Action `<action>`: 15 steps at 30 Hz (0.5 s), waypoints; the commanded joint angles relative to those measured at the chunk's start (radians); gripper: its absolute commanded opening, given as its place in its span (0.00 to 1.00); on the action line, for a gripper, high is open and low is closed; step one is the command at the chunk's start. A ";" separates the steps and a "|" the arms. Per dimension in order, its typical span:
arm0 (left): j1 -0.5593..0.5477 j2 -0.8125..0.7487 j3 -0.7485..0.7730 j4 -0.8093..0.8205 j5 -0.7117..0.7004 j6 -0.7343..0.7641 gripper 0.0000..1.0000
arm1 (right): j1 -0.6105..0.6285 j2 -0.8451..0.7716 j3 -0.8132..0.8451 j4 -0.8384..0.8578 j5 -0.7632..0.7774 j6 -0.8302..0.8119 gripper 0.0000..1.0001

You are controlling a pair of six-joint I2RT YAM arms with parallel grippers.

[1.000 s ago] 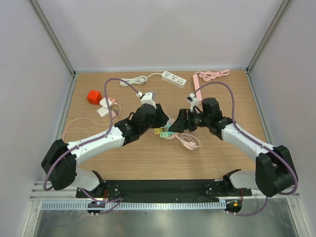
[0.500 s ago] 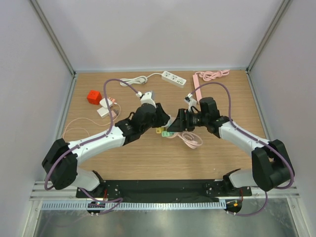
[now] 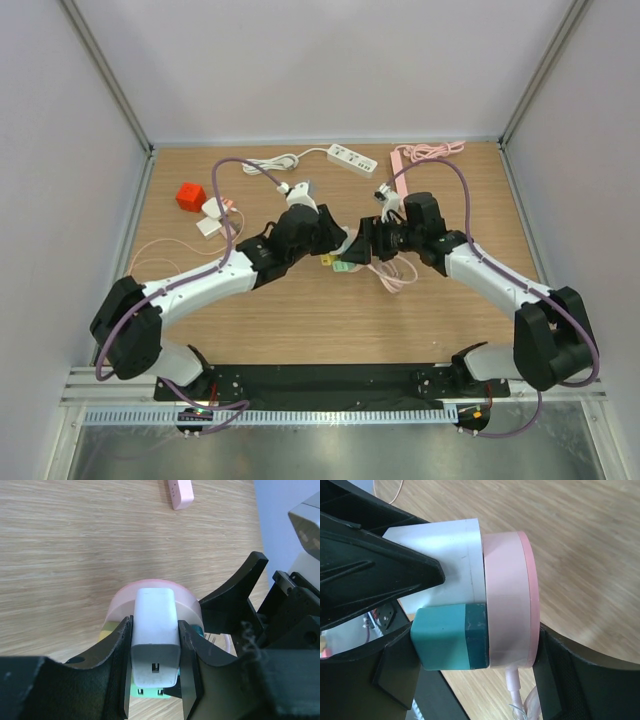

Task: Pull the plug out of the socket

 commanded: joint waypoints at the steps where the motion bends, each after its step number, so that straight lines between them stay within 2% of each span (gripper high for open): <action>1: -0.012 -0.126 0.108 0.039 0.041 -0.004 0.00 | -0.047 -0.029 0.029 -0.039 0.281 -0.059 0.01; 4: -0.010 -0.129 0.128 -0.029 0.074 0.018 0.00 | -0.080 -0.039 0.026 -0.038 0.268 -0.057 0.01; 12: 0.090 -0.149 0.136 -0.029 0.438 0.053 0.00 | -0.130 -0.042 0.026 -0.041 0.150 -0.082 0.01; 15: 0.137 -0.165 0.153 -0.117 0.431 0.056 0.00 | -0.141 -0.051 0.021 -0.041 0.136 -0.083 0.01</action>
